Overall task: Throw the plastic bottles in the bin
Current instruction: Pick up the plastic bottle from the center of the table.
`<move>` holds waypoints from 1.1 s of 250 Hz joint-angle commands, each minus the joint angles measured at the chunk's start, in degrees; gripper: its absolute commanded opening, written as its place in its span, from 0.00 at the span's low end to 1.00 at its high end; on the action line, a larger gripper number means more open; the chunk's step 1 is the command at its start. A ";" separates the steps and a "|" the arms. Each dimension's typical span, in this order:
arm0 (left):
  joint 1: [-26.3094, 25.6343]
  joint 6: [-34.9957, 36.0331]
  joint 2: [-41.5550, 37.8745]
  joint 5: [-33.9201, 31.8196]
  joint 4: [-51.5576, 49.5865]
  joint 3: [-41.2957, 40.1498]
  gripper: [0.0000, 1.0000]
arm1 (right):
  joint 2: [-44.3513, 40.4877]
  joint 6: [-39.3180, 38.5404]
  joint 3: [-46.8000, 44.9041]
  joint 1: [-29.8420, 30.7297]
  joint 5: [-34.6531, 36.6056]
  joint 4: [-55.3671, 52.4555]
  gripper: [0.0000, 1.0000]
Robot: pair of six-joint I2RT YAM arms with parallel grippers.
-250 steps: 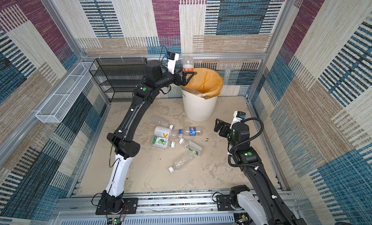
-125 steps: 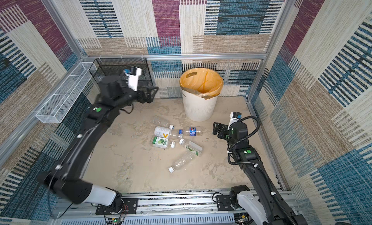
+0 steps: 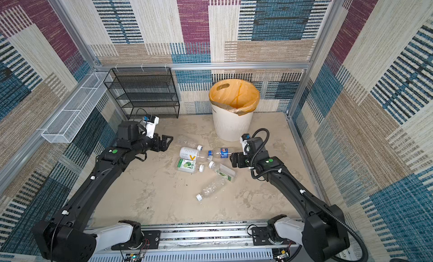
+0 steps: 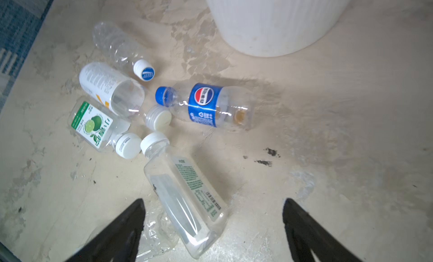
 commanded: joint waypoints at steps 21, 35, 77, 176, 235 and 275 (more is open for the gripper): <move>0.24 -1.64 -0.02 4.43 4.59 -3.69 0.88 | 7.08 -4.45 4.54 3.80 6.58 -3.03 0.90; 0.28 -1.82 -0.25 5.24 4.95 -4.65 0.88 | 8.16 -5.47 5.00 4.04 6.12 -3.04 0.89; 0.23 -2.53 0.29 7.62 6.06 -5.50 0.87 | 13.57 -7.82 6.88 8.02 7.29 -5.37 0.83; 0.24 -3.23 0.44 8.86 6.59 -6.12 0.86 | 18.02 -8.70 5.78 10.74 6.21 -2.58 0.79; 0.24 -3.38 0.50 8.92 6.69 -6.23 0.86 | 21.08 -9.25 5.82 11.49 7.90 -0.66 0.75; 0.23 -3.15 0.80 8.91 6.71 -6.30 0.85 | 22.13 -9.34 5.53 11.58 7.33 0.77 0.65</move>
